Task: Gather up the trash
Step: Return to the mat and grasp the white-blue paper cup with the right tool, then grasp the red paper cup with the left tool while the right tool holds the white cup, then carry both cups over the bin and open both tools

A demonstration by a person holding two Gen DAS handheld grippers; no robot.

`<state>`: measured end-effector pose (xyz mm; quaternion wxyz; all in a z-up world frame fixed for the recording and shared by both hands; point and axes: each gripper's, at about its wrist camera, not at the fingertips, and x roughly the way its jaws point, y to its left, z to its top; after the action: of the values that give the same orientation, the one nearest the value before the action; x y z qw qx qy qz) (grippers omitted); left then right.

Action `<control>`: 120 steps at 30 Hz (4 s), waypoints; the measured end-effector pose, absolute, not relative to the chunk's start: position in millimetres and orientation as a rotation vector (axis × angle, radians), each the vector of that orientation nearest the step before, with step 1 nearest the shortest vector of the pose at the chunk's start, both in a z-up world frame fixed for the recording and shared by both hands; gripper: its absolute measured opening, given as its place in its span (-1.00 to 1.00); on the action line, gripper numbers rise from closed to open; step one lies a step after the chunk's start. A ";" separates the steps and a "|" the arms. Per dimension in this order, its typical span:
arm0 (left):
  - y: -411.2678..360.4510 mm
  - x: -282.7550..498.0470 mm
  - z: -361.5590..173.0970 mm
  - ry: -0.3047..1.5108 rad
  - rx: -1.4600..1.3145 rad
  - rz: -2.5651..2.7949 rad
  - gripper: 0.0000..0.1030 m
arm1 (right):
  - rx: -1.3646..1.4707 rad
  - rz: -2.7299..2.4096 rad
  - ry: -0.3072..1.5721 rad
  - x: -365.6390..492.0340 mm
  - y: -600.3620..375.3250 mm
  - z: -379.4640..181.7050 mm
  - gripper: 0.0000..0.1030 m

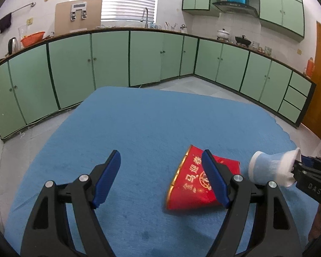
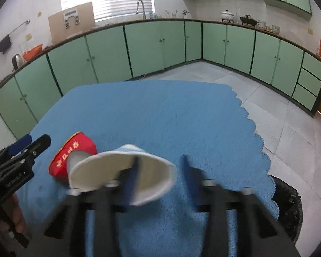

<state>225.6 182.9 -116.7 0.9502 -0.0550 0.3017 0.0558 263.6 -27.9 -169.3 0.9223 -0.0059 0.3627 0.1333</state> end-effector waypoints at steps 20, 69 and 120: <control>161.9 245.2 -148.2 0.791 -0.169 -0.075 -0.50 | 0.023 0.297 0.720 253.6 -46.2 -164.3 -0.92; 127.2 260.7 -160.1 0.853 -0.171 -0.116 0.53 | 0.057 0.250 0.742 248.7 -85.6 -170.7 -0.93; -173.6 215.2 -149.2 0.740 0.012 -0.550 0.55 | 0.203 -0.170 0.712 173.7 -361.0 -165.5 -0.60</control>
<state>215.2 -173.6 -149.2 0.8957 0.0057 0.3570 -0.2652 173.7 -361.0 -165.5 0.9287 0.0993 0.3475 -0.0831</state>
